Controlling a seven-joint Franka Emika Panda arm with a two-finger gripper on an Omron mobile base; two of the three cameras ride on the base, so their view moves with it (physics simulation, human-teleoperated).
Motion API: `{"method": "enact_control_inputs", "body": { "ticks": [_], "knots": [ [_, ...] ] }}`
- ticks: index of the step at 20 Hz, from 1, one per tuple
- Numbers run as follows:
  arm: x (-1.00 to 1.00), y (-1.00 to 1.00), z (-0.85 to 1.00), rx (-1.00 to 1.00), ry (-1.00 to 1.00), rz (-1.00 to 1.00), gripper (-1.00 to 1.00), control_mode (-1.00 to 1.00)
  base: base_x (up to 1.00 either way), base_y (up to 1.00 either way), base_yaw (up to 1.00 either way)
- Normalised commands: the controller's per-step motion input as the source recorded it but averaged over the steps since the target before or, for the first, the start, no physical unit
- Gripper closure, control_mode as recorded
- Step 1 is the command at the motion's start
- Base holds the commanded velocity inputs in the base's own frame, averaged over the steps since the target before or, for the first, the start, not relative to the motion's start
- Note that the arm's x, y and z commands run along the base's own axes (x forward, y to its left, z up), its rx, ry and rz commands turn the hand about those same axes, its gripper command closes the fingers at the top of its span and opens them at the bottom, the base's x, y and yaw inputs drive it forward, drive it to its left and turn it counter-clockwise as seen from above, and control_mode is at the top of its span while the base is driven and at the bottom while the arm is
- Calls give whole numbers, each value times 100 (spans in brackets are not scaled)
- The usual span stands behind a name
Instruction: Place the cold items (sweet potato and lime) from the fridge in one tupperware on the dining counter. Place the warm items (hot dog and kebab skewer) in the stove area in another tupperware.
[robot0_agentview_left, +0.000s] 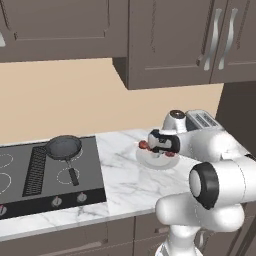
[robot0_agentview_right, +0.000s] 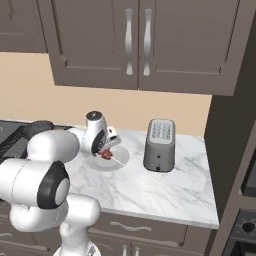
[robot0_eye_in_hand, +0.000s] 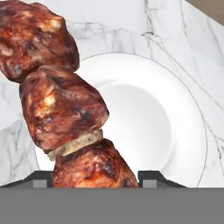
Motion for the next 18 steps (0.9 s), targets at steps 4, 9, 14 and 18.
{"method": "enact_control_inputs", "body": {
  "ticks": [4, 9, 14, 18],
  "knots": [
    [-86, 0, 75, 0, -4, 0, 100, -100, 0, 0, 0],
    [-88, 0, 77, 0, -10, 0, 100, -100, 0, 0, 0],
    [-74, 0, 86, 0, -15, 0, 100, -100, 0, 0, 0],
    [-69, 6, 77, -1, -20, 0, 100, -100, 0, 0, 0]
  ]
}}
